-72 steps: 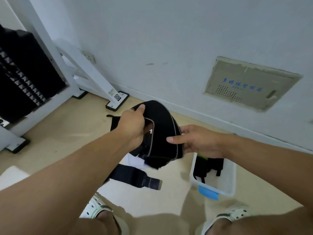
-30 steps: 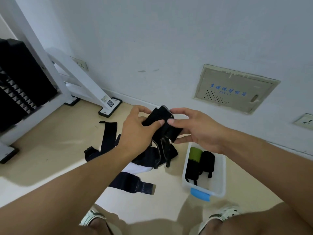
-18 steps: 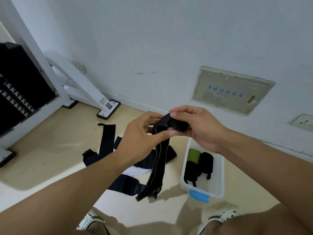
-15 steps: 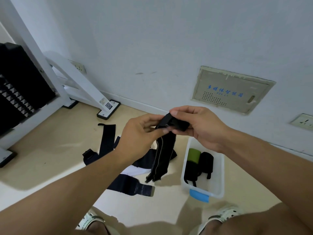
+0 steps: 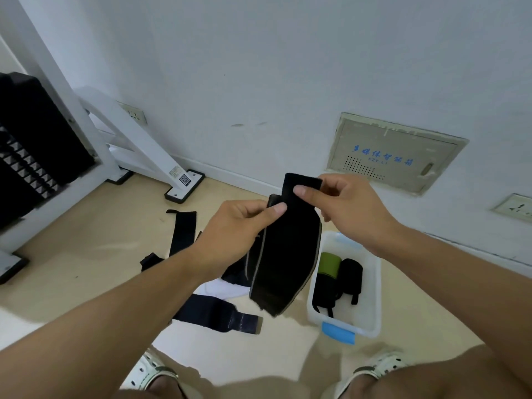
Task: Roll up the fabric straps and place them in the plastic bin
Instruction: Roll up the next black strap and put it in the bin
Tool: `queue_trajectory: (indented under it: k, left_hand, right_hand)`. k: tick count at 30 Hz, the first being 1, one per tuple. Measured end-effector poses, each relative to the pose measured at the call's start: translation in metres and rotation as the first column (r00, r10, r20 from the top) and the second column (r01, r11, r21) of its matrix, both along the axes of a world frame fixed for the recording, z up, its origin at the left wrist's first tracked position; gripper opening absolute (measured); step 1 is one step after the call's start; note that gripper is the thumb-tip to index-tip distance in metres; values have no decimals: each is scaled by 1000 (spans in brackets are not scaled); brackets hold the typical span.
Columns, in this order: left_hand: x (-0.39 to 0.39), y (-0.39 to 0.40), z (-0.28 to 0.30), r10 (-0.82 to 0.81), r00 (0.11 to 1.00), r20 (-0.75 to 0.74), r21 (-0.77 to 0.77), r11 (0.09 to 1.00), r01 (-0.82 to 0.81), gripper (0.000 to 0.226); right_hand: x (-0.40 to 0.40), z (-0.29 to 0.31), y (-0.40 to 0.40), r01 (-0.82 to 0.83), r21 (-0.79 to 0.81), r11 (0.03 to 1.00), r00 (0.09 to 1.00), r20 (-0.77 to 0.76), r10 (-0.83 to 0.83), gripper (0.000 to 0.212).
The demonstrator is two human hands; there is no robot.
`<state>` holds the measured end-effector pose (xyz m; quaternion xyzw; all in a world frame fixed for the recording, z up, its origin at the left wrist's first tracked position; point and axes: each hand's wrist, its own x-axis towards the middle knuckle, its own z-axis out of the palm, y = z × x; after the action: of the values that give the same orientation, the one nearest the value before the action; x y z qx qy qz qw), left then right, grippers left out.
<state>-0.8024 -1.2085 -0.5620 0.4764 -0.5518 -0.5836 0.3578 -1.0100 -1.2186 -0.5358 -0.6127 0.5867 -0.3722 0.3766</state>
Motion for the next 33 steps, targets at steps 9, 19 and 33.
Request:
queue_trajectory:
  k: [9, 19, 33]
  left_hand:
    - [0, -3, -10, 43, 998, 46, 108, 993, -48, 46]
    - [23, -26, -11, 468, 883, 48, 161, 868, -469, 34]
    - [-6, -5, -2, 146, 989, -5, 23, 989, -146, 37]
  right_hand:
    - [0, -5, -1, -144, -11, 989, 986, 77, 145, 7]
    - [-18, 13, 12, -480, 39, 876, 874, 112, 474, 14]
    - [15, -2, 1, -163, 36, 986, 983, 95, 159, 16]
